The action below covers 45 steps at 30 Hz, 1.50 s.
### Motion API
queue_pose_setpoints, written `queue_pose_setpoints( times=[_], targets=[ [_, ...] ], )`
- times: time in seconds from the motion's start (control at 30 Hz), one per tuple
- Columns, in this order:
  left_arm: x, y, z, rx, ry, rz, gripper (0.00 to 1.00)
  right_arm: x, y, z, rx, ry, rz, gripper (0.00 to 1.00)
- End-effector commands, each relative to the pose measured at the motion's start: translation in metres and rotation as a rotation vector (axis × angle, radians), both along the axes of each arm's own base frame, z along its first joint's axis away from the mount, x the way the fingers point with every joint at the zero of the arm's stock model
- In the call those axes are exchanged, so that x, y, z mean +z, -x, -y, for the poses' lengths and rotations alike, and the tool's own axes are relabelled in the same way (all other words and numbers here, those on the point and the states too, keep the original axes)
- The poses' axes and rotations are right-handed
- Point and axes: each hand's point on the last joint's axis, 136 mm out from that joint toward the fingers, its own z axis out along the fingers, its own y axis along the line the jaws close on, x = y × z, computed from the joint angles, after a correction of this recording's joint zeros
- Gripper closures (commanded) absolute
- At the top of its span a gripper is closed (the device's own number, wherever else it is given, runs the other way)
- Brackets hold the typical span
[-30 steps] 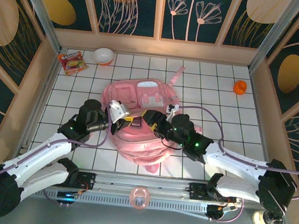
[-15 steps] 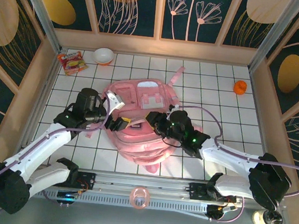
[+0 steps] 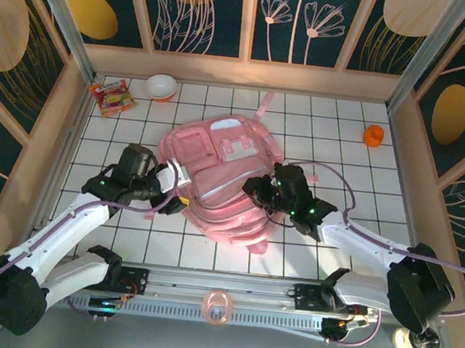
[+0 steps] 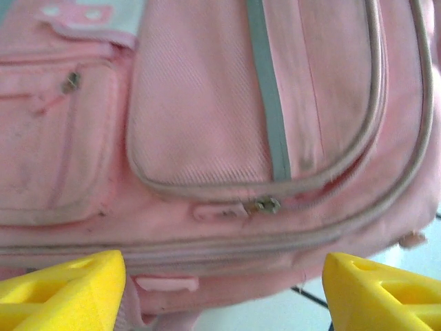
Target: Pack the student bag
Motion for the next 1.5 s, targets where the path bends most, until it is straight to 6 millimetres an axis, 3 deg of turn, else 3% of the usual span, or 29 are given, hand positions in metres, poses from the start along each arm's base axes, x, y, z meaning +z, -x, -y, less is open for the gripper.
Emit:
queue_pose_setpoints(
  times=[0.0,0.17,0.27,0.73,0.9,1.2,1.47],
  targets=[
    [-0.010,0.003,-0.003,-0.083,-0.068,0.052,0.26,0.024,0.001,-0.001,0.041,-0.031,0.075,0.91],
    [-0.012,-0.004,0.006,-0.109,-0.037,0.064,0.25,0.058,0.001,-0.007,0.065,-0.111,0.143,0.91],
    [-0.016,-0.004,0.012,-0.137,-0.016,0.047,0.25,0.065,0.000,-0.006,0.062,-0.106,0.158,0.91],
    [-0.043,-0.003,0.034,-0.233,0.010,-0.025,0.30,0.068,0.000,-0.008,0.067,-0.119,0.166,0.92],
    [-0.042,0.005,0.042,-0.275,0.034,-0.022,0.32,0.069,-0.001,-0.009,0.067,-0.124,0.170,0.93],
    [-0.037,0.021,0.043,-0.303,0.082,0.000,0.53,0.066,-0.003,-0.010,0.067,-0.123,0.166,0.93],
    [-0.037,0.016,0.040,-0.230,0.099,0.017,0.72,0.065,-0.003,-0.010,0.063,-0.122,0.161,0.93]
  ],
)
